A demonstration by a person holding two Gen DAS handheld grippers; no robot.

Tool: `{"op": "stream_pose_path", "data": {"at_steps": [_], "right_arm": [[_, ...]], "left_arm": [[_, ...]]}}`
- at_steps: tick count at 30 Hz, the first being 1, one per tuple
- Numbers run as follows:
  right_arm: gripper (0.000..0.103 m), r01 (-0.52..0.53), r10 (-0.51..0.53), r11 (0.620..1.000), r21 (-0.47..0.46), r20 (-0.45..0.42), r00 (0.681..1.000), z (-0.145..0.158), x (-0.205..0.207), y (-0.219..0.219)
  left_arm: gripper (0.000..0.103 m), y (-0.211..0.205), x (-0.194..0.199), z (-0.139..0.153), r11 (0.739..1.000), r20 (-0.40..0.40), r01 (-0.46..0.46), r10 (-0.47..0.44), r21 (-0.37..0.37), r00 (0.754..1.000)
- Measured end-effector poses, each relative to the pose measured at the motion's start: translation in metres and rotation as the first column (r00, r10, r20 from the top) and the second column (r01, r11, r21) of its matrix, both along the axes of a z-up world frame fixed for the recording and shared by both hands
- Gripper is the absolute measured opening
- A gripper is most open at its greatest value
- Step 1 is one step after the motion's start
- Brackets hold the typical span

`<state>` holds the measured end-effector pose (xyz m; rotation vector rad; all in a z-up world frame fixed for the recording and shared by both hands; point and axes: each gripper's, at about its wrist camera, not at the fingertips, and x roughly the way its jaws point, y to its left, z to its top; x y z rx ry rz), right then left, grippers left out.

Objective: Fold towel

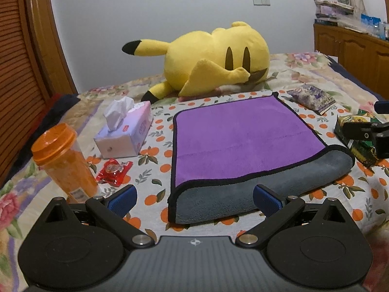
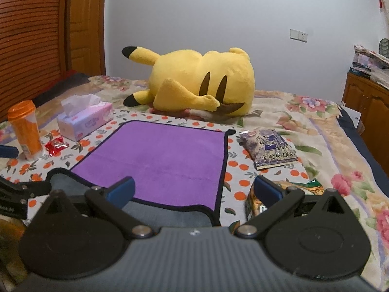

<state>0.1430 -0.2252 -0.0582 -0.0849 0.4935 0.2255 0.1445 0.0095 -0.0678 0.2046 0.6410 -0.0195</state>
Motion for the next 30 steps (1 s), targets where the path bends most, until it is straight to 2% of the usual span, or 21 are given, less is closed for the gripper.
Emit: {"op": "stream_pose_path", "data": {"at_steps": [10, 15, 17, 18, 30], "right_arm": [[0.103, -0.045, 0.043, 0.999, -0.012, -0.118, 0.992, -0.017, 0.019, 0.001], [0.102, -0.060, 0.059, 0.998, -0.004, -0.169, 0.984, -0.025, 0.027, -0.004], [0.096, -0.064, 0.063, 0.998, 0.003, -0.186, 0.980, -0.027, 0.030, -0.006], [0.087, -0.063, 0.063, 0.998, 0.006, -0.197, 0.978, -0.029, 0.032, -0.007], [0.070, -0.075, 0.085, 0.996, 0.046, -0.277, 0.957, -0.043, 0.049, -0.017]], "left_arm": [[0.103, 0.007, 0.021, -0.007, 0.999, -0.042, 0.022, -0.023, -0.023, 0.999], [0.099, 0.013, 0.031, -0.011, 0.998, -0.072, 0.034, -0.037, -0.051, 0.997], [0.095, 0.015, 0.035, -0.012, 0.998, -0.081, 0.036, -0.041, -0.059, 0.996], [0.093, 0.017, 0.037, -0.013, 0.997, -0.086, 0.037, -0.042, -0.063, 0.995], [0.062, 0.036, 0.052, -0.021, 0.992, -0.133, 0.035, -0.051, -0.120, 0.990]]}}
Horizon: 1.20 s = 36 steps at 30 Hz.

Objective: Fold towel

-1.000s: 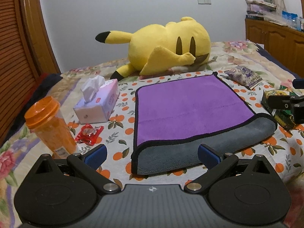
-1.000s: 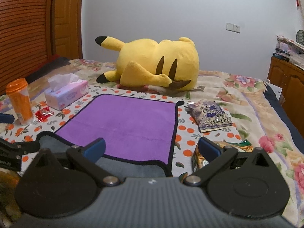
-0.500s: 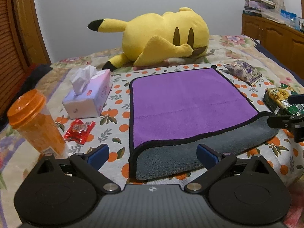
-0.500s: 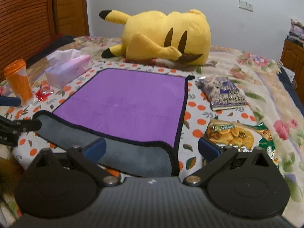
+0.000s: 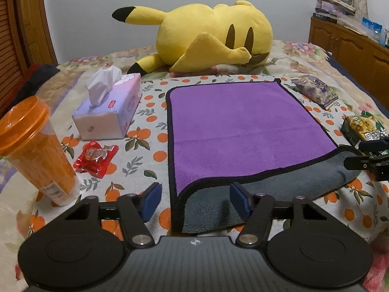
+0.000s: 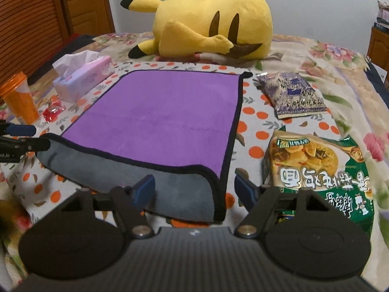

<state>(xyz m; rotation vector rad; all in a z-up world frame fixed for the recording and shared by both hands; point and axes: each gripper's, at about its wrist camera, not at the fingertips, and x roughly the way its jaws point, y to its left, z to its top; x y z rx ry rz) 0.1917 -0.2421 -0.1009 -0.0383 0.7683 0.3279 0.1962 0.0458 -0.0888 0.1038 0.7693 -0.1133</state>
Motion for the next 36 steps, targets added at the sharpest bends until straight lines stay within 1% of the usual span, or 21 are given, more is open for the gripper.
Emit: {"op": "stream_pose_path", "data": {"at_steps": [3, 5, 7, 12, 14, 18, 20, 22, 23, 24, 26, 27, 28, 32, 36], "right_arm": [[0.066, -0.001, 0.002, 1.000, 0.009, -0.024, 1.000, -0.004, 0.003, -0.003], [0.064, -0.006, 0.006, 1.000, 0.015, -0.040, 0.999, -0.006, 0.005, -0.004], [0.062, -0.013, 0.014, 1.000, 0.019, -0.053, 0.999, -0.008, 0.005, -0.004], [0.052, -0.031, 0.033, 0.999, 0.023, -0.076, 0.997, -0.010, 0.006, -0.002], [0.051, -0.034, 0.036, 0.999, 0.025, -0.083, 0.996, -0.011, 0.006, -0.002], [0.046, -0.036, 0.039, 0.999, 0.034, -0.095, 0.995, -0.012, 0.007, -0.004], [0.039, -0.040, 0.043, 0.999, 0.029, -0.095, 0.995, -0.012, 0.007, -0.004], [0.026, -0.043, 0.045, 0.999, 0.019, -0.094, 0.995, -0.012, 0.007, -0.004], [0.024, -0.046, 0.048, 0.999, 0.015, -0.092, 0.995, -0.012, 0.007, -0.004], [0.021, -0.050, 0.051, 0.999, 0.013, -0.090, 0.995, -0.012, 0.007, -0.004], [0.019, -0.056, 0.057, 0.998, 0.008, -0.083, 0.995, -0.011, 0.006, -0.003], [0.009, -0.059, 0.060, 0.998, 0.007, -0.079, 0.995, -0.011, 0.006, -0.003], [0.004, -0.062, 0.062, 0.998, 0.005, -0.076, 0.995, -0.011, 0.006, -0.003], [0.004, -0.057, 0.058, 0.998, 0.012, -0.064, 0.996, -0.010, 0.006, -0.004], [0.004, -0.051, 0.052, 0.998, 0.024, -0.035, 0.998, -0.005, 0.005, -0.006]], "left_arm": [[0.058, 0.001, 0.001, -0.002, 1.000, -0.013, 0.002, -0.002, 0.003, 1.000], [0.052, 0.002, 0.002, -0.004, 1.000, -0.024, 0.006, -0.006, 0.004, 1.000], [0.048, 0.003, 0.003, -0.006, 1.000, -0.038, 0.006, -0.005, 0.005, 0.999], [0.039, 0.005, 0.005, -0.011, 1.000, -0.079, 0.003, -0.004, -0.014, 0.997], [0.032, 0.005, 0.005, -0.013, 1.000, -0.090, 0.007, -0.009, -0.018, 0.996], [0.026, 0.005, 0.005, -0.014, 1.000, -0.095, 0.007, -0.008, -0.016, 0.995], [0.017, 0.005, 0.004, -0.014, 1.000, -0.097, 0.010, -0.012, -0.022, 0.995], [0.015, 0.005, 0.004, -0.014, 1.000, -0.098, 0.015, -0.017, -0.024, 0.995], [0.010, 0.004, 0.004, -0.014, 1.000, -0.097, 0.019, -0.021, -0.024, 0.995], [0.008, 0.004, 0.003, -0.013, 0.999, -0.095, 0.024, -0.026, -0.023, 0.995], [0.008, 0.002, 0.002, -0.013, 0.999, -0.088, 0.028, -0.030, -0.019, 0.996], [0.007, 0.002, 0.002, -0.012, 0.999, -0.083, 0.030, -0.031, -0.018, 0.996], [0.007, 0.003, 0.002, -0.011, 0.999, -0.078, 0.032, -0.033, -0.021, 0.996], [0.007, 0.003, 0.000, -0.005, 0.999, -0.047, 0.038, -0.039, -0.034, 0.998], [0.007, 0.003, -0.003, 0.004, 0.998, -0.012, 0.041, -0.042, -0.047, 0.999]]}}
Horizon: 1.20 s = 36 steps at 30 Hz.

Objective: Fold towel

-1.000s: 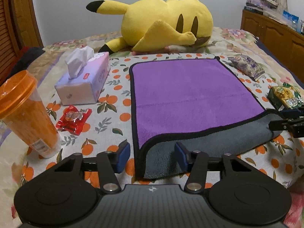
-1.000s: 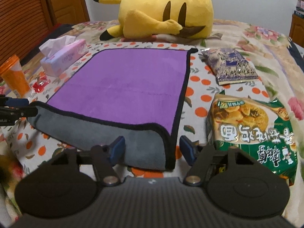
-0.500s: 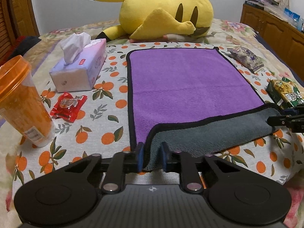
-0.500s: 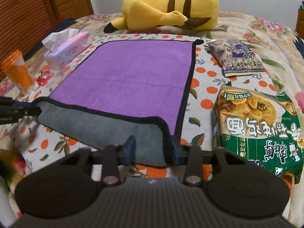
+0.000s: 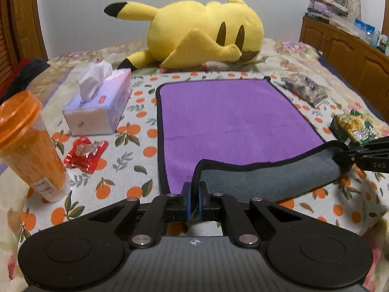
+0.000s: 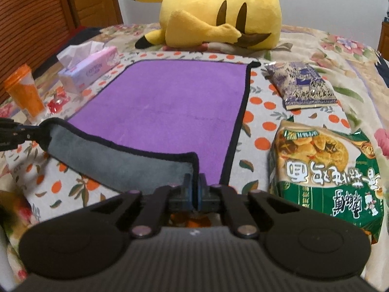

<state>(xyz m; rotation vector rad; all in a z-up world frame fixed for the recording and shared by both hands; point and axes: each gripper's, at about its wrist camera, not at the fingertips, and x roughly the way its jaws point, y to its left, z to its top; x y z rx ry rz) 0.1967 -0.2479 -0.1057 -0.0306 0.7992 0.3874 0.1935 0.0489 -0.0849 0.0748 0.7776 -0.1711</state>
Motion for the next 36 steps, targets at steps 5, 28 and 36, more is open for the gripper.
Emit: {"op": "stream_pose_path", "data": {"at_steps": [5, 28, 36], "right_arm": [[0.004, -0.002, 0.001, 1.000, 0.019, 0.059, 0.998, 0.011, -0.003, -0.001], [0.004, -0.015, 0.005, 0.999, 0.052, 0.192, 0.981, 0.031, 0.010, -0.006], [0.004, -0.042, 0.032, 0.998, 0.041, 0.229, 0.973, 0.039, 0.019, -0.003]], "left_arm": [[0.006, -0.002, -0.006, 0.014, 1.000, 0.059, 0.005, -0.004, -0.013, 0.998], [0.006, -0.007, 0.003, 0.041, 0.999, 0.171, 0.020, -0.015, -0.025, 0.985], [0.006, -0.011, 0.017, 0.049, 0.999, 0.198, 0.040, -0.036, -0.017, 0.980]]}}
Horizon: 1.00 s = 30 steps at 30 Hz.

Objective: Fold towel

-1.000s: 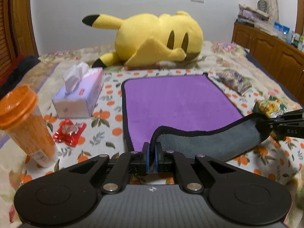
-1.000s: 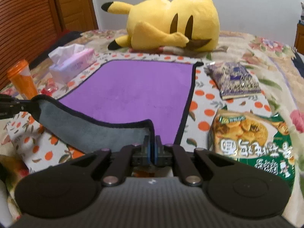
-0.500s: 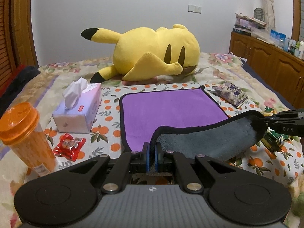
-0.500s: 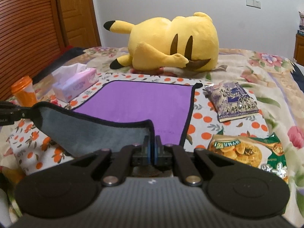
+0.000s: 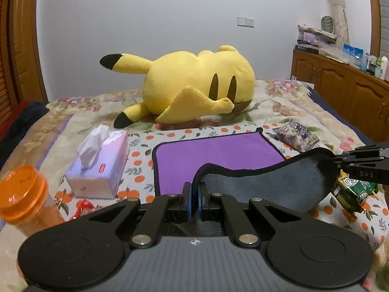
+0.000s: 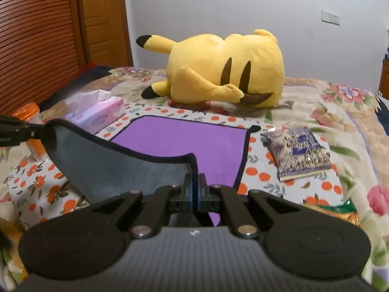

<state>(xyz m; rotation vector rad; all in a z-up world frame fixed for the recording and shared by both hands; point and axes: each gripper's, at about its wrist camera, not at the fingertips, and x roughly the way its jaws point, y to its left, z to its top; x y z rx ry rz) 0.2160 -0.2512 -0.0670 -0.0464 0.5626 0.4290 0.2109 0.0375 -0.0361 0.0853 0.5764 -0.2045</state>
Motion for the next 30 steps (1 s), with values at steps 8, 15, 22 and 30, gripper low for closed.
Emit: {"op": "stream_pose_path", "data": {"at_steps": [8, 15, 22, 30], "right_arm": [[0.004, -0.011, 0.012, 1.000, -0.019, 0.052, 0.999, 0.012, 0.012, 0.004], [0.004, 0.003, -0.002, 1.000, -0.020, 0.081, 0.997, 0.018, 0.025, 0.003], [0.004, 0.001, 0.003, 0.999, -0.033, 0.101, 0.995, 0.020, 0.035, 0.005], [0.004, 0.005, 0.001, 0.999, -0.041, 0.126, 0.992, 0.025, 0.048, 0.007]], "left_arm": [[0.006, 0.000, 0.018, 0.008, 1.000, 0.022, 0.016, -0.016, 0.004, 1.000], [0.006, 0.004, 0.034, 0.019, 0.999, 0.031, 0.026, -0.026, -0.025, 0.999], [0.006, 0.003, 0.048, 0.022, 0.999, 0.039, 0.038, -0.038, 0.001, 0.998], [0.006, -0.001, 0.067, 0.024, 0.998, 0.045, 0.060, -0.061, 0.022, 0.997]]}}
